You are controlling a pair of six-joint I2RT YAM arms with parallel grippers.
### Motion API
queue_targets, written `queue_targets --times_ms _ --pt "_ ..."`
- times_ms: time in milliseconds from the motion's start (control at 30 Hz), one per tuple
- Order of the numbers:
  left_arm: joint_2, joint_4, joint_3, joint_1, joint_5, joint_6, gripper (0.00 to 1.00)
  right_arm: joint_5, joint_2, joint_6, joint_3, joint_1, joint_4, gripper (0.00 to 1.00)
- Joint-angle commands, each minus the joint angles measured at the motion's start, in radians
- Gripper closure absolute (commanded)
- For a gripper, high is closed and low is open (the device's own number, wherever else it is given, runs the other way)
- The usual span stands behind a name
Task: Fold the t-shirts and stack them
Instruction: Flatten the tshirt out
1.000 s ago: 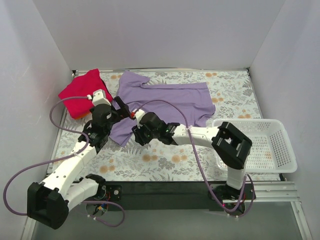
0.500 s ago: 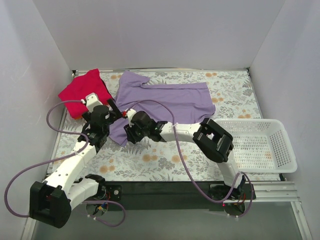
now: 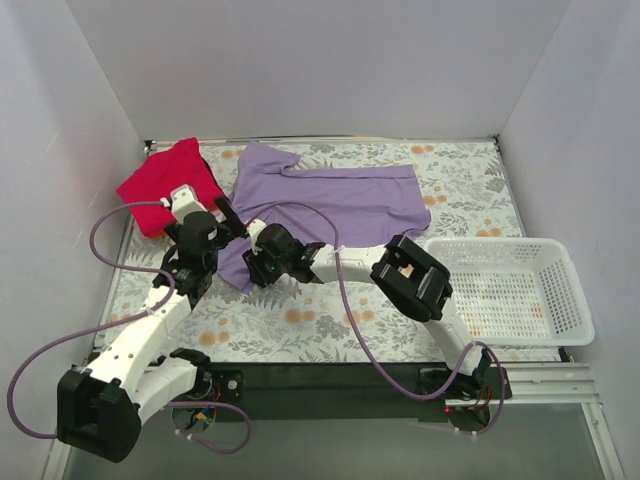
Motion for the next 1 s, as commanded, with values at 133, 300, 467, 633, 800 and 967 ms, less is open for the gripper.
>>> queue_targets --times_ms 133,300,467,633,800,967 --pt "-0.026 0.011 -0.008 -0.007 0.043 -0.005 0.02 0.012 0.050 -0.041 0.046 0.027 0.007 0.63" --pt "-0.032 0.013 -0.011 -0.009 0.042 -0.005 0.02 0.052 0.071 -0.058 0.048 0.039 0.002 0.58" --pt "-0.033 0.014 -0.014 -0.007 0.038 -0.005 0.02 0.151 0.113 -0.067 0.083 0.054 -0.033 0.63" --pt "-0.044 0.017 -0.017 -0.007 0.034 -0.008 0.02 0.182 0.131 -0.064 0.069 0.059 -0.033 0.99" --pt "-0.050 0.017 -0.025 -0.007 0.026 -0.011 0.02 0.204 0.090 -0.066 0.016 0.068 -0.027 0.99" --pt "-0.066 0.013 -0.037 -0.007 0.020 -0.016 0.02 0.214 0.007 -0.046 -0.078 0.080 -0.013 0.99"
